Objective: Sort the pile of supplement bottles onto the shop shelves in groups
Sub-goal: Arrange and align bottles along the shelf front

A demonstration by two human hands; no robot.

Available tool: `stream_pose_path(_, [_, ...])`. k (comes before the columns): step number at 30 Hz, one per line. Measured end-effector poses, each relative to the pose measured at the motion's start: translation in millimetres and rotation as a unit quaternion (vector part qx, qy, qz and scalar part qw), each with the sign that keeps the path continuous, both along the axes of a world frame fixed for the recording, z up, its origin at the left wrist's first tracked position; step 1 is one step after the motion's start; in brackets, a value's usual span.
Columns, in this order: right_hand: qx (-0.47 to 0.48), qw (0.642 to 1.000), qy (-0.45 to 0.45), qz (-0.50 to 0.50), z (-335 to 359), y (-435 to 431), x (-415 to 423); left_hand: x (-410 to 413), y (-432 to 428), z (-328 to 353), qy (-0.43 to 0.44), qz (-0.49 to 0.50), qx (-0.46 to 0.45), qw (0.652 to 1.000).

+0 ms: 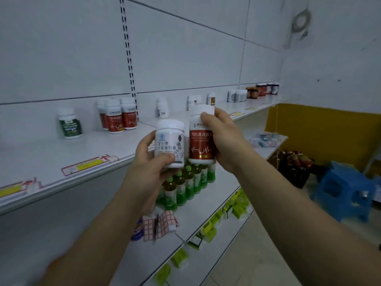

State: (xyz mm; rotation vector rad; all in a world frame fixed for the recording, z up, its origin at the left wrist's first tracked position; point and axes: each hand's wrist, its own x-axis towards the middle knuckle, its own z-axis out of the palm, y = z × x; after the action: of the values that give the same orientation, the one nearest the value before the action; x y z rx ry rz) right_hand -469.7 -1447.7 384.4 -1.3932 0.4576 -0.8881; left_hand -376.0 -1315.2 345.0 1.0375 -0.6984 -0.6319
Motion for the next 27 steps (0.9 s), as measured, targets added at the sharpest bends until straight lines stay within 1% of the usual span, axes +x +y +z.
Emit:
stream_pose_path(2, [-0.014,1.000,-0.008,0.018,2,-16,22,14,-9,6,-0.045,0.062,0.011,0.997])
stream_pose_path(4, [-0.037,0.999,-0.013,0.033,4,-30,49,32,-17,9,-0.097,0.120,0.025,0.988])
stream_pose_path(6, [-0.058,0.997,-0.008,0.056,7,-42,77,50,-23,12,-0.130,0.168,0.041,0.976])
stream_pose_path(12, [-0.096,0.986,0.018,0.132,12,-69,155,95,-39,18,-0.145,0.238,0.110,0.954])
stream_pose_path(16, [-0.122,0.975,0.029,0.186,10,-79,195,106,-45,24,-0.162,0.299,0.156,0.927])
stream_pose_path(18, [-0.149,0.965,0.034,0.212,8,-84,213,106,-49,25,-0.179,0.338,0.181,0.906])
stream_pose_path(21, [-0.183,0.948,0.046,0.256,5,-92,232,107,-55,24,-0.176,0.380,0.208,0.884])
stream_pose_path(24, [-0.226,0.927,0.061,0.293,-1,-102,244,101,-65,20,-0.187,0.407,0.247,0.859])
stream_pose_path(27, [-0.261,0.908,0.064,0.321,-4,-113,252,98,-78,19,-0.181,0.426,0.278,0.842])
